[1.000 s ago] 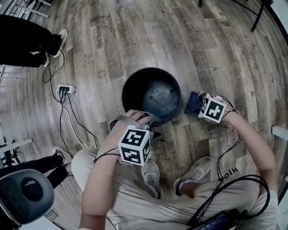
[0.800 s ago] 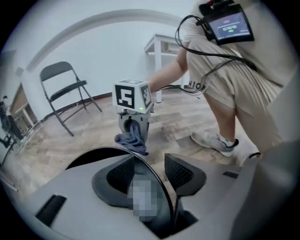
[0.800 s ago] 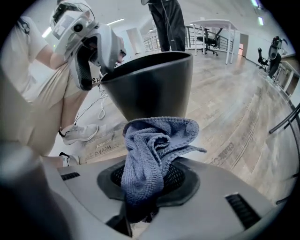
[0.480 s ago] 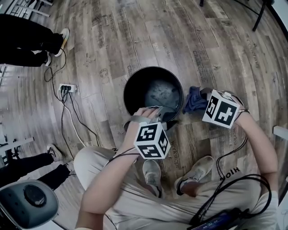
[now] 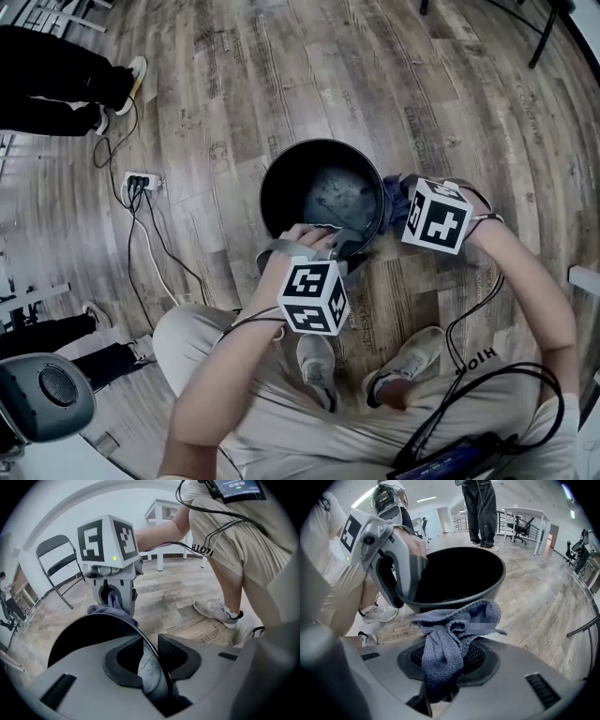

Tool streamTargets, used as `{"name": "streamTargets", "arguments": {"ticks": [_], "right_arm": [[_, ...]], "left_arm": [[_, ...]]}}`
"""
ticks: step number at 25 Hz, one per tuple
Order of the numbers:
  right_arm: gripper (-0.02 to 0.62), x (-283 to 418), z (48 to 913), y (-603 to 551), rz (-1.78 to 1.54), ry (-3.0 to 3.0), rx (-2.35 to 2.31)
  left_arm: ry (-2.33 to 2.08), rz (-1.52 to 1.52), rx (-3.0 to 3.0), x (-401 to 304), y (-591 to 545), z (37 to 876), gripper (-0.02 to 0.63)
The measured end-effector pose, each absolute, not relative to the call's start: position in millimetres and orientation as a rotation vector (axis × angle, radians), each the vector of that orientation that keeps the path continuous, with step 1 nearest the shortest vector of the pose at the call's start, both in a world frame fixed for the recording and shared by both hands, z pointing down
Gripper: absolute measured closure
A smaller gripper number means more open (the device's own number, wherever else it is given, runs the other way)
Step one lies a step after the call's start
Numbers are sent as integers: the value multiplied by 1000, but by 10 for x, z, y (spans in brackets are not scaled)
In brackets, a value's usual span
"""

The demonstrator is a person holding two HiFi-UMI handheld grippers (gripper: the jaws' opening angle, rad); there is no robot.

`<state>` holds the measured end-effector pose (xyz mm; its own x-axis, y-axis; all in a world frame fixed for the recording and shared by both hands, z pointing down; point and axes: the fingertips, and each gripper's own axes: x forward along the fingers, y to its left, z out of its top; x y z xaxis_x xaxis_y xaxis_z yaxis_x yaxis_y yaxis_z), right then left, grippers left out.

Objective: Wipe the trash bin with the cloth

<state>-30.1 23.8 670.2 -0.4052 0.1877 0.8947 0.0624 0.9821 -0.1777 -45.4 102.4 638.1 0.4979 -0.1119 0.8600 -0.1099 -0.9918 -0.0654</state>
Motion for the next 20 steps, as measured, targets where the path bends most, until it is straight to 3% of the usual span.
{"name": "streamTargets", "arguments": {"ticks": [20], "right_arm": [[480, -313, 8540, 184, 179, -1874, -176]], "left_arm": [[167, -1527, -2742, -486, 1029, 6360, 500]]}}
